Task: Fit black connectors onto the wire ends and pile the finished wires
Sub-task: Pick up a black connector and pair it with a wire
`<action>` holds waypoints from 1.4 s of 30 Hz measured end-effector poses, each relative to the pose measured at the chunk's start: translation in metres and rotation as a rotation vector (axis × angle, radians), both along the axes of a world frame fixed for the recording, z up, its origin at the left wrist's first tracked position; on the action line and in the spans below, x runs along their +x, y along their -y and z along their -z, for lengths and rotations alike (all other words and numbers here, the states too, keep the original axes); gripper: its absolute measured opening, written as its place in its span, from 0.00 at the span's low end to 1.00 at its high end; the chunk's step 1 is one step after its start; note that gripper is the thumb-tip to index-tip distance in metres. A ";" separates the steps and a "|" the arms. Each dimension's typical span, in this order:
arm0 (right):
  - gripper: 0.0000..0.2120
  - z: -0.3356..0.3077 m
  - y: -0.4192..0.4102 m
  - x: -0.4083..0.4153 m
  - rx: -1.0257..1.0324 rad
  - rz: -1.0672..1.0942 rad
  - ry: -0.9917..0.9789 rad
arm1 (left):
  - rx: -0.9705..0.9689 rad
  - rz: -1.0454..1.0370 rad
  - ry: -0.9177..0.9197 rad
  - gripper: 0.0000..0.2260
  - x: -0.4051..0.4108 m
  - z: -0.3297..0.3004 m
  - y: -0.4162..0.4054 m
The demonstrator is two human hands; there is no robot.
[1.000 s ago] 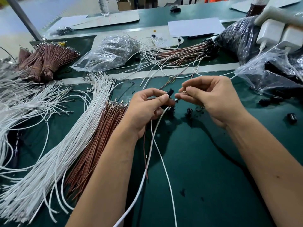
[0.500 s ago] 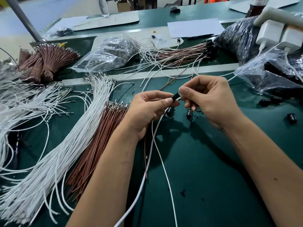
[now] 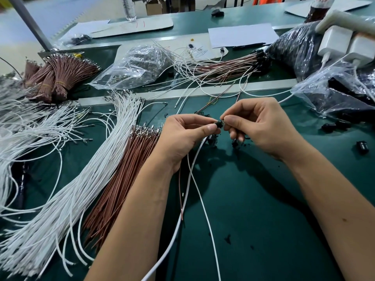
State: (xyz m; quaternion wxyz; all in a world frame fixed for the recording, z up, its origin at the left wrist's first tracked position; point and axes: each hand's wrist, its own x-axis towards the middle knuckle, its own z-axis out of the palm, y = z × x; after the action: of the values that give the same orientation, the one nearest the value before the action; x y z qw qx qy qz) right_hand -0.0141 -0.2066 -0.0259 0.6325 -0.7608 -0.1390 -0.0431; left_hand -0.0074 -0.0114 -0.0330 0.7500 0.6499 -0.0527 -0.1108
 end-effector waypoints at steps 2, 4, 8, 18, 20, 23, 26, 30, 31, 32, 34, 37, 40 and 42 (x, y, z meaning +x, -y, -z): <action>0.02 0.002 -0.002 0.000 -0.016 0.045 0.020 | 0.019 -0.003 0.015 0.08 0.000 0.002 0.001; 0.02 0.004 -0.007 0.000 -0.010 0.099 0.041 | 0.030 -0.016 0.031 0.08 0.000 0.002 0.002; 0.02 0.006 -0.011 0.001 0.023 0.132 0.050 | 0.042 -0.054 0.083 0.08 0.002 0.005 0.001; 0.00 0.006 -0.007 -0.002 0.085 0.003 0.053 | -0.081 0.011 -0.012 0.06 0.001 0.003 -0.002; 0.01 0.005 -0.007 -0.001 0.113 0.006 0.049 | -0.109 0.027 0.003 0.06 0.000 0.002 -0.001; 0.02 0.004 -0.007 0.000 0.159 0.016 0.046 | -0.102 0.011 0.050 0.06 0.000 0.002 0.001; 0.02 0.004 -0.005 0.000 0.145 0.004 0.019 | 0.028 -0.042 0.184 0.07 0.003 0.004 0.001; 0.01 0.005 -0.001 0.001 0.082 -0.009 0.035 | 0.094 -0.077 0.250 0.08 0.004 0.005 0.001; 0.01 0.005 -0.001 0.001 0.043 -0.003 0.062 | 0.090 -0.071 0.240 0.08 0.004 0.006 0.001; 0.01 0.006 -0.001 0.001 0.008 0.000 0.086 | 0.089 -0.063 0.228 0.08 0.004 0.006 0.001; 0.01 0.007 -0.003 0.000 -0.029 0.008 0.114 | 0.082 -0.047 0.199 0.08 0.005 0.008 0.000; 0.03 0.009 -0.006 -0.001 -0.023 0.010 0.131 | 0.073 -0.047 0.188 0.08 0.004 0.009 -0.001; 0.05 0.010 -0.006 0.000 0.005 0.004 0.122 | 0.057 -0.054 0.191 0.08 0.004 0.008 0.000; 0.05 0.011 -0.006 0.001 0.022 -0.006 0.113 | 0.040 -0.055 0.196 0.08 0.003 0.008 0.001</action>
State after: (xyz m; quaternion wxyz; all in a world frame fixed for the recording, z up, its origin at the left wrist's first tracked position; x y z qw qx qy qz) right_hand -0.0129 -0.2005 -0.0368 0.6321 -0.7498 -0.1759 -0.0856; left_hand -0.0043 -0.0121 -0.0410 0.7309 0.6737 -0.1056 -0.0271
